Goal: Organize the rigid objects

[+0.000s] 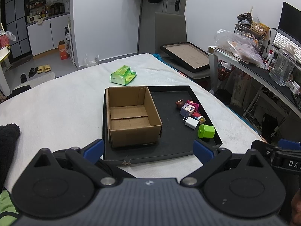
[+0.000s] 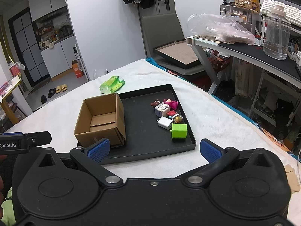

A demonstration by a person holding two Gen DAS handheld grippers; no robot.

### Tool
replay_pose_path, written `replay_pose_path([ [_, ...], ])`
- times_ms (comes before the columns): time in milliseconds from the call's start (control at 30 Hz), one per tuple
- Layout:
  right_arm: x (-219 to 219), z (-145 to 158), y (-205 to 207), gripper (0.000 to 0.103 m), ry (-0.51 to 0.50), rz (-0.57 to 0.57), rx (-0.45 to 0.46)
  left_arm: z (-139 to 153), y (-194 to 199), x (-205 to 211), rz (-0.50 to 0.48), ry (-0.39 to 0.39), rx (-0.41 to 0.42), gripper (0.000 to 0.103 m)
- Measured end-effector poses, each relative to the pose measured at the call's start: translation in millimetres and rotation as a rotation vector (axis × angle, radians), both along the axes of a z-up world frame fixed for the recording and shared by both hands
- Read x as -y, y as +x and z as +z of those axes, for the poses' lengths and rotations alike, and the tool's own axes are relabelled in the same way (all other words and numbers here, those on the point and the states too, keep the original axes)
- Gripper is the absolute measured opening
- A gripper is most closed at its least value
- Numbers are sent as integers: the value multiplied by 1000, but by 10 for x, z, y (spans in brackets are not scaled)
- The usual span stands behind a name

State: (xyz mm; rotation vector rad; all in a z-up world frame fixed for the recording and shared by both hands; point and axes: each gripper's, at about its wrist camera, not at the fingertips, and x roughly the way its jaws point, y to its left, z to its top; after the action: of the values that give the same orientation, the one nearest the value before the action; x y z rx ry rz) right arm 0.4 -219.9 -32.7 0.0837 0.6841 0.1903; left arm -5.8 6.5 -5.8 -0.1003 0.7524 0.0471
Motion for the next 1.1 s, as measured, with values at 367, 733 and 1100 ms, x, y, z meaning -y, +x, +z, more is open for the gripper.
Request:
replay_pose_path([
  [367,-48,-79,172,103,-4,-19,-15,-117,154,-73,0,-1,-20,100],
  [733,-61,-309,395,103,4,-32,-58,-279,462,-174,15,-6,-56,100],
  [1100,-33,-383,707,103,48,-51,-58,-416,831,-367,59,-6,-104,100],
])
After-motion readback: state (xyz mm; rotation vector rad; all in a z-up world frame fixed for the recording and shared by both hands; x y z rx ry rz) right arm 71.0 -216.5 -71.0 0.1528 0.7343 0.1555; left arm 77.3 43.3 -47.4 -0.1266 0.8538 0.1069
